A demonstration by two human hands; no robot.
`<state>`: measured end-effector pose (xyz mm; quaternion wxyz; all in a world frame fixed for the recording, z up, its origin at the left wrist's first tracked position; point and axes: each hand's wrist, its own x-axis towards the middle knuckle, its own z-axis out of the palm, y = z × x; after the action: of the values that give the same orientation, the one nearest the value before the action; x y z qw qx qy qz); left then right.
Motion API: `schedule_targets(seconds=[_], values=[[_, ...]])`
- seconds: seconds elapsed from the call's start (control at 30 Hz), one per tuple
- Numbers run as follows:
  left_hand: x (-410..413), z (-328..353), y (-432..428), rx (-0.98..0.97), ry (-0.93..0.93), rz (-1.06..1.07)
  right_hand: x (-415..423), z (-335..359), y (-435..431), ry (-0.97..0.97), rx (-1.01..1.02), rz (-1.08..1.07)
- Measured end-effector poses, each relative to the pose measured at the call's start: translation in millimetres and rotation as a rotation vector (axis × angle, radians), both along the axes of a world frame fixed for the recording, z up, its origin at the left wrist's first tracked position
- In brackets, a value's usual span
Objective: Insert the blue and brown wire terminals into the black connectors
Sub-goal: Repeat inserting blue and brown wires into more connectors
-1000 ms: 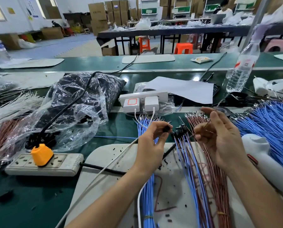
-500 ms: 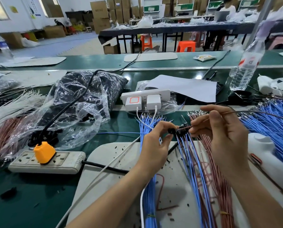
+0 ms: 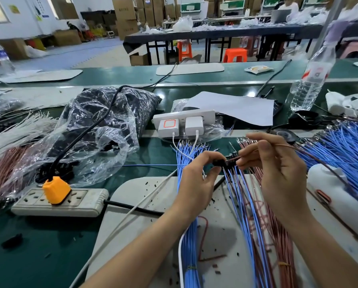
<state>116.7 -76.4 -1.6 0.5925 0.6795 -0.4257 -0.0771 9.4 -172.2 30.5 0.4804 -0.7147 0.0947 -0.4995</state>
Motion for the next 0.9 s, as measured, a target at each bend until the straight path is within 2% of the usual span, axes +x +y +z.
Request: schedule_targets(seconds=[0.27, 0.53, 0.8, 0.9], values=[[-0.9, 1.0, -0.7, 0.010, -0.001, 0.003, 0.3, -0.9, -1.3, -0.007, -0.025, 0.017], [-0.3, 0.8, -0.8, 0.022, -0.076, 0.005, 3.0, -7.7, -2.1, 0.034, -0.026, 0.040], [-1.9, 1.2, -0.9, 0.001, -0.191, 0.013, 12.0, -18.5, -4.1, 0.239, 0.017, 0.041], [-3.1, 1.9, 0.4, -0.018, -0.196, 0.001, 13.8, -22.8, -5.3, 0.322, 0.112, 0.126]])
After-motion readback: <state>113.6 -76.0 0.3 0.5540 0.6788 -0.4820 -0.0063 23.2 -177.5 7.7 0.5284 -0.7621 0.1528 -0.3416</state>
